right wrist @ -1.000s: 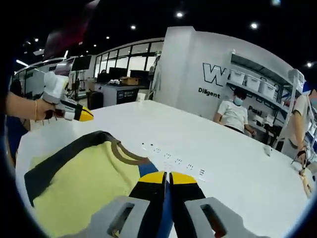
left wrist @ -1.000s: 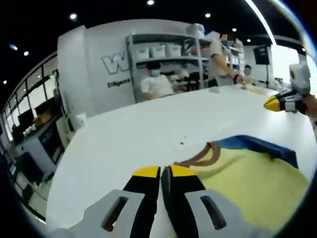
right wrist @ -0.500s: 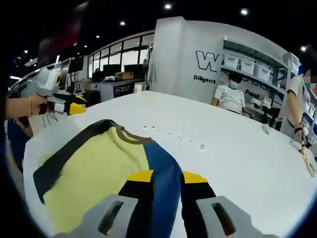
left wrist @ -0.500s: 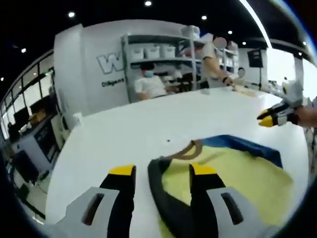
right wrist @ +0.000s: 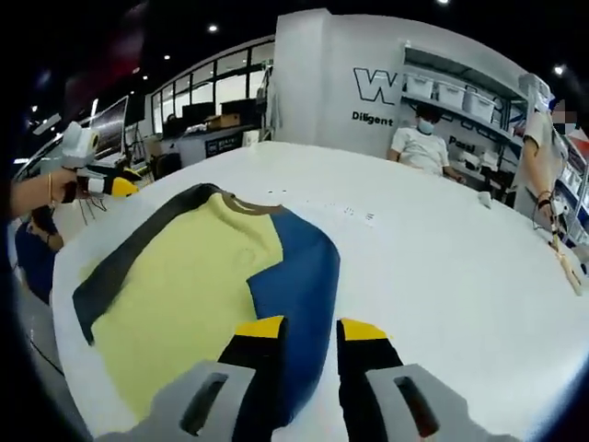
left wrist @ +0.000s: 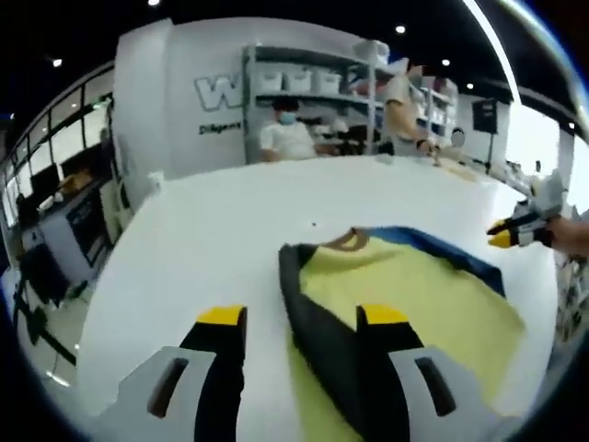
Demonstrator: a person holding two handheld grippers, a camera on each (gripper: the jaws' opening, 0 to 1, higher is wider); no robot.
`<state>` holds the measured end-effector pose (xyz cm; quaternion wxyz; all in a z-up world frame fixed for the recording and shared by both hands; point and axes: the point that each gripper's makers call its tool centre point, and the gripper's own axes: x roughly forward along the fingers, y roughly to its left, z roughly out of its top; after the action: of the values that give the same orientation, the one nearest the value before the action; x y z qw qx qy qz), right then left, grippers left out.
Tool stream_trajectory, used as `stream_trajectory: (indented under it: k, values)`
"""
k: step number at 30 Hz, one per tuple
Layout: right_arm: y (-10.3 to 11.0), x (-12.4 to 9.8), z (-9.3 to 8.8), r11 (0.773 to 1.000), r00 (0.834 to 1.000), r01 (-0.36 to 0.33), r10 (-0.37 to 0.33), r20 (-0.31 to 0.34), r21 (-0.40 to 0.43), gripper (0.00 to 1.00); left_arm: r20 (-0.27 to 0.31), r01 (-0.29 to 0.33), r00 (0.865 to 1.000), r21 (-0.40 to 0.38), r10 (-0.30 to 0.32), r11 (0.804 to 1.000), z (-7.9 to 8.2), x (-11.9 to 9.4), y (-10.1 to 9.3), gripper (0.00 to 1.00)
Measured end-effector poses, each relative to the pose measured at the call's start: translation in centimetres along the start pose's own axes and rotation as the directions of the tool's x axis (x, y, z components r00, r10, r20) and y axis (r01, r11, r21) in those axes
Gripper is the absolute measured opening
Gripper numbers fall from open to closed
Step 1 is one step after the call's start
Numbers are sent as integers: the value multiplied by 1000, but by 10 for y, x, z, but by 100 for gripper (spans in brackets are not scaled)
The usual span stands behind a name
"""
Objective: Fold the garment on the visible template until the final outline fits inside the template.
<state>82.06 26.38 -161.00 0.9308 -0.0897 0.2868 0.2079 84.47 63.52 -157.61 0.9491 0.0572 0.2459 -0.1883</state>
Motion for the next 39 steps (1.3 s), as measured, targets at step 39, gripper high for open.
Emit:
stream_trajectory:
  k: [39]
  values:
    - [13,-23,-56,992,995,-7,20,-99,127,18,-191,218,955,-62,-226,974,-92,-55,-129,46]
